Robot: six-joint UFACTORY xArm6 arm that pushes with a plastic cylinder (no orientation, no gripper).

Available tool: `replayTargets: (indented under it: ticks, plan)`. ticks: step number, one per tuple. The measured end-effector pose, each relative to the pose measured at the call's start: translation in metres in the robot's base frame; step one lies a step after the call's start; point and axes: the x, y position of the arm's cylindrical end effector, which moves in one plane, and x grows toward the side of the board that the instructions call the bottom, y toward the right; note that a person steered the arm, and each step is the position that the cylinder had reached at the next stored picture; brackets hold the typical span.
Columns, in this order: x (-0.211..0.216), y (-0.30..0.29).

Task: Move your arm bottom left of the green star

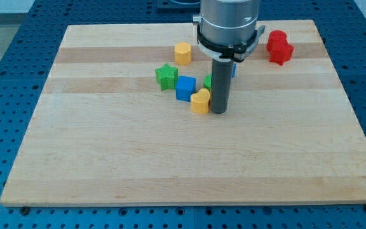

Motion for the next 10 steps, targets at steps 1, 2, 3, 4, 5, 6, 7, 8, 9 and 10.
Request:
replayTargets:
  ticks: [1,2,3,4,5,6,7,8,9,10]
  plan:
    - [0.011,0.0]
    - [0.03,0.0]
    - [0.055,0.0]
    - [0.061,0.0]
    - [0.061,0.0]
    - [0.061,-0.019]
    - [0.057,-0.047]
    - [0.049,-0.08]
    - [0.041,-0.112]
    - [0.017,-0.131]
